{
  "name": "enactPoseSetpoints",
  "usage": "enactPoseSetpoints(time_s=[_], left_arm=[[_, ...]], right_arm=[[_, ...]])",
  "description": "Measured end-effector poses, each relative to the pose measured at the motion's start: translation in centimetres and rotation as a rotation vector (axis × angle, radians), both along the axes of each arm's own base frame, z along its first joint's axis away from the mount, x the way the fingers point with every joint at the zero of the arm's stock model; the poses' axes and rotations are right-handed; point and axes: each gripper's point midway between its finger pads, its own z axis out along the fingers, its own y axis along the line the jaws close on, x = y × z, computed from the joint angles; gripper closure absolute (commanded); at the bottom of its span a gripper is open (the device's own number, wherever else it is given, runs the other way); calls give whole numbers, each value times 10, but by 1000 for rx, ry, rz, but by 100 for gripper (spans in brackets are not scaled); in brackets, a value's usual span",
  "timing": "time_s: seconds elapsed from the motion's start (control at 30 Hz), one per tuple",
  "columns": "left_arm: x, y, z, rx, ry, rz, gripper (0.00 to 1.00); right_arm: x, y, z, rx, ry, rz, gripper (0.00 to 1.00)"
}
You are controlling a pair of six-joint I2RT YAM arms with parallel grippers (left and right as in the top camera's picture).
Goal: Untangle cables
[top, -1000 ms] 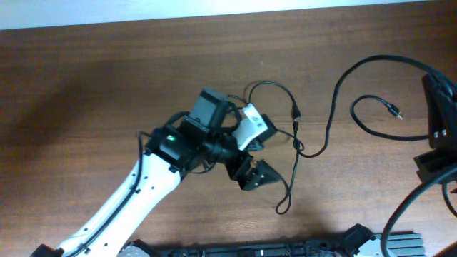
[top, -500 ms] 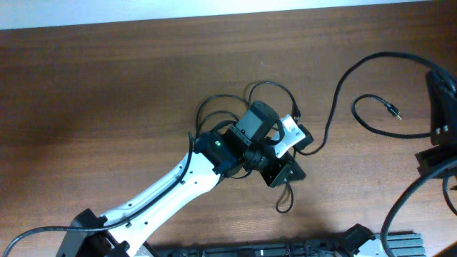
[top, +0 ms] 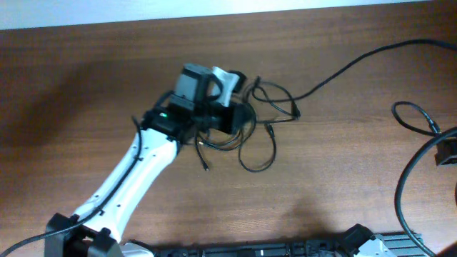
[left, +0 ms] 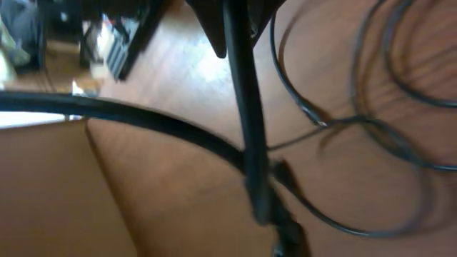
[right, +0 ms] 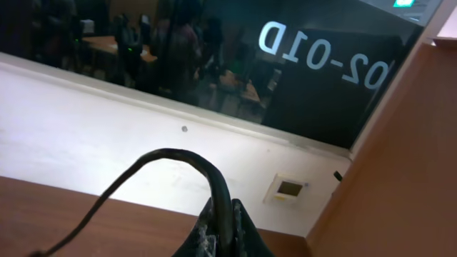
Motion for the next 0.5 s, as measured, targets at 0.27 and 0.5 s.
enactPoseSetpoints(time_s=[0.27, 0.5], left_arm=[[60, 79, 17, -118, 54, 271, 100], [91, 152, 14, -156, 144, 554, 100]], right_arm=[[0, -2, -5, -10, 18, -14, 96], [0, -9, -8, -18, 33, -55, 96]])
